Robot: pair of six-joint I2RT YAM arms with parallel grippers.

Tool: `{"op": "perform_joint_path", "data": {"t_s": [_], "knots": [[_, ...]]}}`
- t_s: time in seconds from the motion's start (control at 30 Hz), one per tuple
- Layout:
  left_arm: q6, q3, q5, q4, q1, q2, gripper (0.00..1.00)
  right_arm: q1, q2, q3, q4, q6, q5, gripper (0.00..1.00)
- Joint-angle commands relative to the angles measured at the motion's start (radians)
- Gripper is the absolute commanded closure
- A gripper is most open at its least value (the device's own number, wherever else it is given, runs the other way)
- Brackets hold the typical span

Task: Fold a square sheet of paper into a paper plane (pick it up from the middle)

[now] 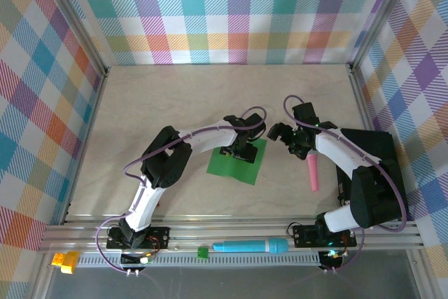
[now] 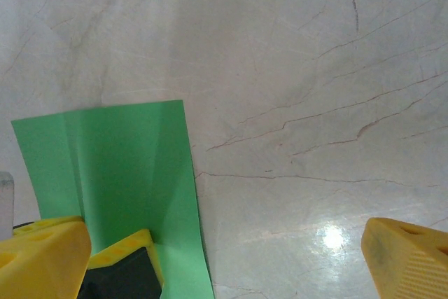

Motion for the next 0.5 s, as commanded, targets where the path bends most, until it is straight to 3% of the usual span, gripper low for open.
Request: {"op": "perform_joint_path", "data": {"t_s": [0.0,0.27,0.47], "knots": [[0.005,-0.075,0.03,-0.017,0.022,0.018,0.22,-0.005,-0.01,-0.001,-0.024,-0.007,0.004,0.01],[0.03,-0.256,0.34,0.223,0.172,-0.154,0.49,-0.006,-0.018,-0.001,-0.006,-0.021,-0.033,0.01],[-0.021,-0.354,0.49,0.371,0.237,-0.308,0.62,-0.006,-0.026,-0.013,0.065,-0.039,-0.14,0.01]]}}
